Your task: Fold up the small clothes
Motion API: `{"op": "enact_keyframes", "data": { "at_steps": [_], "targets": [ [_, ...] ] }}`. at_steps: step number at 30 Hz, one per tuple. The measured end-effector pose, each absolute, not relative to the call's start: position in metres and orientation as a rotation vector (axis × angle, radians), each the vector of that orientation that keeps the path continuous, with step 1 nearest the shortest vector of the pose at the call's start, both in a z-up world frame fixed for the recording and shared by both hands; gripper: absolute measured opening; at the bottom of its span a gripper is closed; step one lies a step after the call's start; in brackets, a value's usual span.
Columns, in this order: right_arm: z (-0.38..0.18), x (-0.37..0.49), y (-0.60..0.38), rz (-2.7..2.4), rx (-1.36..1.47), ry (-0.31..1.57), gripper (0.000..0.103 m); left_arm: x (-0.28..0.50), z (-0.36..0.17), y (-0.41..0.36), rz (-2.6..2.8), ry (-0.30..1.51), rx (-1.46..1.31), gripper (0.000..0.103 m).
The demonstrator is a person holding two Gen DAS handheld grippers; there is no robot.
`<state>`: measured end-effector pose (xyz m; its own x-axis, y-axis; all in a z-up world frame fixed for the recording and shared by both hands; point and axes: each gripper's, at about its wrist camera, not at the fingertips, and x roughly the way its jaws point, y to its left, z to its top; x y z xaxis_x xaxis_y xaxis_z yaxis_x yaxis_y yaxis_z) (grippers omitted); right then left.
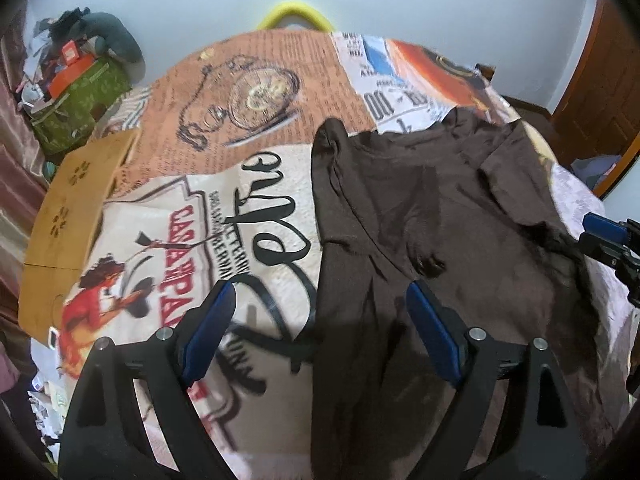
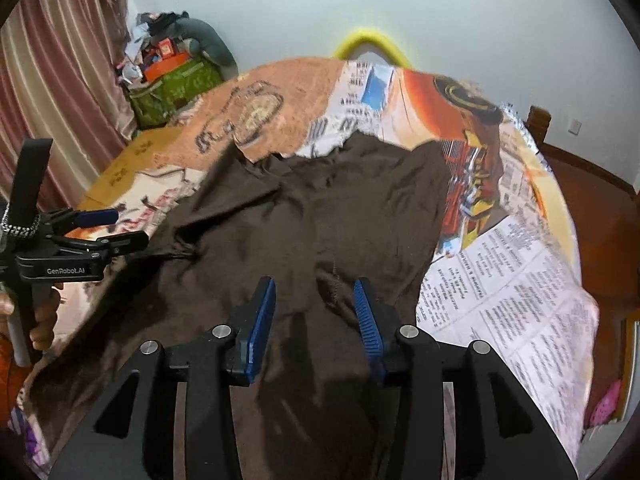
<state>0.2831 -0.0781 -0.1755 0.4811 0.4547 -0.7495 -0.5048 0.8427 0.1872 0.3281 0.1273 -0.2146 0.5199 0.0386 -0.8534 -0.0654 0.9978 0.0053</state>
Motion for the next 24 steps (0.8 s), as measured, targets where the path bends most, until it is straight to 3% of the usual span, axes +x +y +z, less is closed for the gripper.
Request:
{"op": "enact_keyframes", "data": {
  "at_steps": [13, 18, 24],
  "targets": [
    [-0.132, 0.218, -0.099, 0.542, -0.108, 0.832, 0.041, 0.228, -0.158, 0.141, 0.087, 0.944, 0.000, 0.088],
    [-0.136, 0.195, -0.113, 0.508, -0.091, 0.853, 0.059, 0.196, -0.164, 0.148, 0.100, 0.960, -0.015, 0.088],
    [-0.165, 0.175, -0.129, 0.472, -0.089, 0.939, 0.060, 0.166, -0.197, 0.150, 0.081, 1.058, -0.029, 0.088]
  ]
}}
